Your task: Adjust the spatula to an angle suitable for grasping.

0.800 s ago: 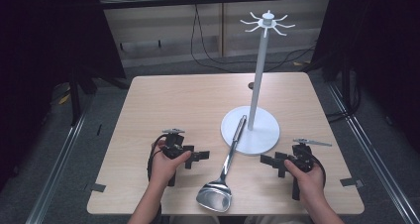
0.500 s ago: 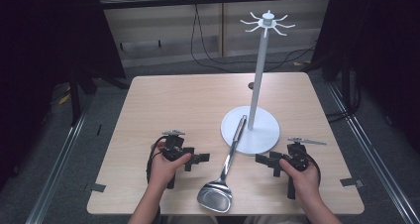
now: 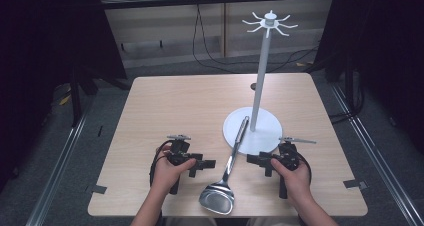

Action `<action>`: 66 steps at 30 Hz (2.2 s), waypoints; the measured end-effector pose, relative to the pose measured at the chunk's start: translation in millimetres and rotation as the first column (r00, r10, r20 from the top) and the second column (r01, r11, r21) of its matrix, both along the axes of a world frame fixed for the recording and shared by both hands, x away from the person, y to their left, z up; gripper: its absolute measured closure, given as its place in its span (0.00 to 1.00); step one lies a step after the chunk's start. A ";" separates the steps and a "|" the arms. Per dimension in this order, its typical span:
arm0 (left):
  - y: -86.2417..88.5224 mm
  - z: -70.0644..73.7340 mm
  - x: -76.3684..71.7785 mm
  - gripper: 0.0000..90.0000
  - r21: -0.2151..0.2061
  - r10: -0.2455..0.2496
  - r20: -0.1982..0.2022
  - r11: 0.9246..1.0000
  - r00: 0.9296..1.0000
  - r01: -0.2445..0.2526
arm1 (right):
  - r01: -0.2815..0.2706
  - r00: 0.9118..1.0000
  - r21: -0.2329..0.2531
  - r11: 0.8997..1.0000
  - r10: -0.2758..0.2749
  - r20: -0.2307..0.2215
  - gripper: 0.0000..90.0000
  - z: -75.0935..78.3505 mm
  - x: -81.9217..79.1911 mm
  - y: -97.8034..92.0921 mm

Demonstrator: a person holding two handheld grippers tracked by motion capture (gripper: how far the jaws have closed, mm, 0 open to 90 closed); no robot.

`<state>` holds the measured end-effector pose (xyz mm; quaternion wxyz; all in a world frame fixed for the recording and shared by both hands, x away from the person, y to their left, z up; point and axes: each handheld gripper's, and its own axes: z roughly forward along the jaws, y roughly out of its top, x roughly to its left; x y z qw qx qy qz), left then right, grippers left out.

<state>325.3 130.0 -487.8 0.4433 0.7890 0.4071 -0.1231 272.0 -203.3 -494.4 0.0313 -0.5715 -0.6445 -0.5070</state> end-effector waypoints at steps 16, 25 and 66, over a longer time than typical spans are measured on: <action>-22.0 -6.3 4.6 0.43 -0.017 -0.104 -0.043 0.994 0.994 0.103 | -0.046 0.997 0.071 0.996 0.050 -0.059 0.47 -12.6 12.1 24.0; -30.4 -10.9 4.3 0.53 -0.012 -0.130 -0.074 0.991 0.989 0.130 | -0.067 0.994 0.114 0.991 0.077 -0.080 0.63 -18.4 15.8 30.8; -47.1 -19.1 3.3 0.83 0.008 -0.167 -0.095 0.986 0.981 0.168 | -0.079 0.988 0.125 0.989 0.094 -0.122 0.83 -34.9 17.3 46.2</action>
